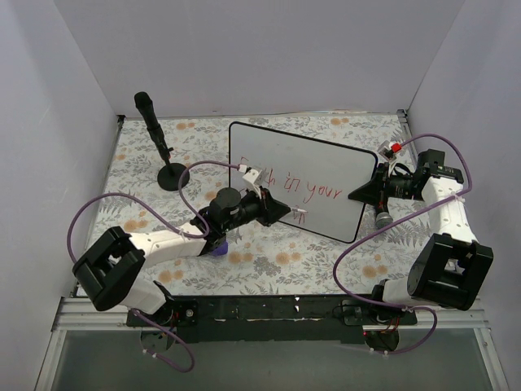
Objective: Write a sentence on the whiteboard
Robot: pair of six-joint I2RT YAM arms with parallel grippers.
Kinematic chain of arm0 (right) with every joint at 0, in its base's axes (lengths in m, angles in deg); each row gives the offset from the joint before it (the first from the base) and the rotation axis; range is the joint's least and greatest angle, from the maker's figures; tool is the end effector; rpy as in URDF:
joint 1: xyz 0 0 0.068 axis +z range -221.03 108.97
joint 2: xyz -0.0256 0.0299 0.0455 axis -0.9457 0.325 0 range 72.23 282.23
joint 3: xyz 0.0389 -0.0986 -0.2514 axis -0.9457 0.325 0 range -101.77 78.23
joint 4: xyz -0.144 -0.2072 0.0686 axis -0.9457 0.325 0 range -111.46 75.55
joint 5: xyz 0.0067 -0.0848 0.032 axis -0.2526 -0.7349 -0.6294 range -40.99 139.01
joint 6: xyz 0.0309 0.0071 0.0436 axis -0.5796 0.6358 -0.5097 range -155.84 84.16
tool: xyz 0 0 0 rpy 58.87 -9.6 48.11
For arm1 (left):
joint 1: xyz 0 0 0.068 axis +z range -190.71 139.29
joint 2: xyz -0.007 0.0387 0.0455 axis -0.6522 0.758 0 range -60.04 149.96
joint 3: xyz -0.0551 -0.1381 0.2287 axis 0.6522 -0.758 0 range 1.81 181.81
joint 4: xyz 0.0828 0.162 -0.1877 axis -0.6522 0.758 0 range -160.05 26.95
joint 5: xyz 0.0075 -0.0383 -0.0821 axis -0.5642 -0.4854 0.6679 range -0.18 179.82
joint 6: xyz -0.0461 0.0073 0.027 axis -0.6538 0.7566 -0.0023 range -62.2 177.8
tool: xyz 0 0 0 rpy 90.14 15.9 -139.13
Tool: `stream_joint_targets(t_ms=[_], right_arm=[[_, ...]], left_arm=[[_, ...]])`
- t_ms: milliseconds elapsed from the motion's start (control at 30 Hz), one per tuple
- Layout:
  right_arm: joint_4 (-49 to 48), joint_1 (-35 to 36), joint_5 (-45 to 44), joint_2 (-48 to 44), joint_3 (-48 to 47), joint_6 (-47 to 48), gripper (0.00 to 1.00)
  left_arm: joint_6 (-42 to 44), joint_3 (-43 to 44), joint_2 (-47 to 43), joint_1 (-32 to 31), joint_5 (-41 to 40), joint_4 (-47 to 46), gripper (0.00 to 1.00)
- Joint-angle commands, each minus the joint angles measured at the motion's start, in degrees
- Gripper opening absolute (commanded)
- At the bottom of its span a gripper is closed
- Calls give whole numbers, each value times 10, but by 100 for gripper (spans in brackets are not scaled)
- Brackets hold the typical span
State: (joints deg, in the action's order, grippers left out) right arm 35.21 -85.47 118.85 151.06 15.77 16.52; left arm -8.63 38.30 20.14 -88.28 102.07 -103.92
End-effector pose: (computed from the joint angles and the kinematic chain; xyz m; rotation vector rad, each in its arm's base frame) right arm 0.2466 -0.0289 0.2785 -0.8637 1.8600 1.0214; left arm 0.1973 -0.2269 0.2292 -0.1524 2.0420 -1.5588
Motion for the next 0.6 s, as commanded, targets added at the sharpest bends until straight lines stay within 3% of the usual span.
stream_joint_targets(t_ms=[0, 567], right_arm=[[2, 6, -41, -11, -1, 10, 1], [4, 6, -42, -8, -1, 13, 1]], left_arm=[[11, 27, 17, 2, 15, 6, 0], [16, 60, 70, -5, 23, 0, 0]])
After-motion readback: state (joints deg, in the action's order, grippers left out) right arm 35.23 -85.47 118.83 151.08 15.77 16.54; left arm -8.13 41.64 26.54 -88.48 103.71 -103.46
